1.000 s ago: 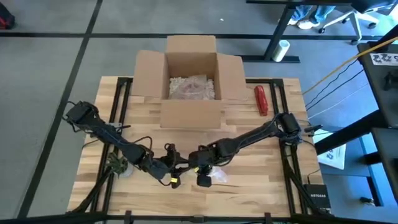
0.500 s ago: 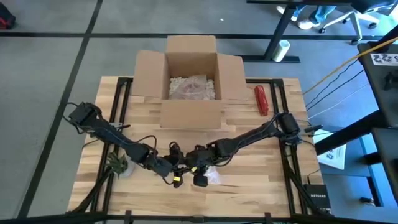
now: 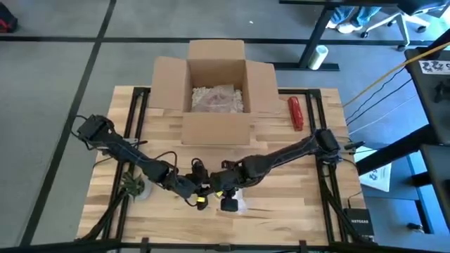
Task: Wrap mug
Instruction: Wrap the yellow mug with bubble wrap, then put the wrapped red mug into the cardboard box
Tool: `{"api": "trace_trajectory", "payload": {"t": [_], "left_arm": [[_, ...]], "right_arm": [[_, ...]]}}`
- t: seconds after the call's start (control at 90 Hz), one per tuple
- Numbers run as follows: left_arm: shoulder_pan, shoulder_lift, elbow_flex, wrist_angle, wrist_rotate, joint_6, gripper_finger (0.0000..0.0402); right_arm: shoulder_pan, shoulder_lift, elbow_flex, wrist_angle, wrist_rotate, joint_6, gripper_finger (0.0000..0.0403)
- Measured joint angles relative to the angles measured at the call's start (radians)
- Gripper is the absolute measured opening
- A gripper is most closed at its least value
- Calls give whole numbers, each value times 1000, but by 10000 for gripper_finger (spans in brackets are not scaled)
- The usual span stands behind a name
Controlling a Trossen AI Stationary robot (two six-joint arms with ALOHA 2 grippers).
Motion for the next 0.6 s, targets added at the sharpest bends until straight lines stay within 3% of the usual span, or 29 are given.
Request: {"api": "trace_trajectory", "payload": {"t": [0.289, 0.6], "left_arm": [[2, 3, -5, -37, 1, -6, 113], [-5, 3, -5, -27, 19, 1, 113]], "right_arm": [[50, -17, 78, -206, 66, -2, 0], [142, -195, -117, -165, 197, 192, 0]]}}
